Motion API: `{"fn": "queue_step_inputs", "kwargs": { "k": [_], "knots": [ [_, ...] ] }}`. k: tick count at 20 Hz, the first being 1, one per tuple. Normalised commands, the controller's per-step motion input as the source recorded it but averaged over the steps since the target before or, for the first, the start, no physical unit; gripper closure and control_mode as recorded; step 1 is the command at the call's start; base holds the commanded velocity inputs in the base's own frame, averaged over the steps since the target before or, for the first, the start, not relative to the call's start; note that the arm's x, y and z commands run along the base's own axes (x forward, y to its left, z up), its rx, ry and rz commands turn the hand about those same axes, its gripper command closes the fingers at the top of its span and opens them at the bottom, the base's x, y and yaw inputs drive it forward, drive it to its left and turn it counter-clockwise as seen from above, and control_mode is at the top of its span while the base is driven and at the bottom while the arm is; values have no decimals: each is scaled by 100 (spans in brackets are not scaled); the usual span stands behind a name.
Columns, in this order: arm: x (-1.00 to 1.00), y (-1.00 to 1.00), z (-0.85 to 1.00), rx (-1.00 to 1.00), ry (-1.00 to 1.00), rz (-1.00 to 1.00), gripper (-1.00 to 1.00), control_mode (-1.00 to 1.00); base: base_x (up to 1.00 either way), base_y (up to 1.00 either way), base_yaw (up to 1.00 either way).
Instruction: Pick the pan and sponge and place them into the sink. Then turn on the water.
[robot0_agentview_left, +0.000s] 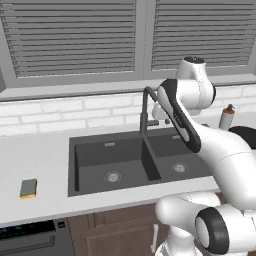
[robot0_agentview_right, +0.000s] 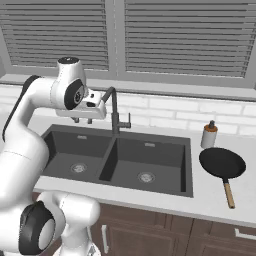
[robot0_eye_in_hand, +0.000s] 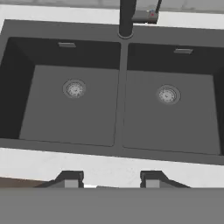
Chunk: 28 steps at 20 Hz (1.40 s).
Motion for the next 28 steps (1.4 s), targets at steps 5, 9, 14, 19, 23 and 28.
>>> {"fn": "queue_step_inputs", "kwargs": {
  "k": [5, 9, 14, 19, 23, 28],
  "knots": [
    [-7, -34, 0, 1, 0, 0, -100, -100, 0, 0, 0],
    [-18, -72, -10, 1, 0, 0, -100, -100, 0, 0, 0],
    [-28, -88, -13, 0, 0, 0, -100, -100, 0, 0, 0],
    [-44, -100, -24, 0, -1, 5, -100, -100, 0, 0, 0],
    [-39, -99, -25, 0, 0, 5, -100, -100, 0, 0, 0],
    [-27, -89, -28, 0, 2, 1, -100, -100, 0, 0, 0]
  ]
}}
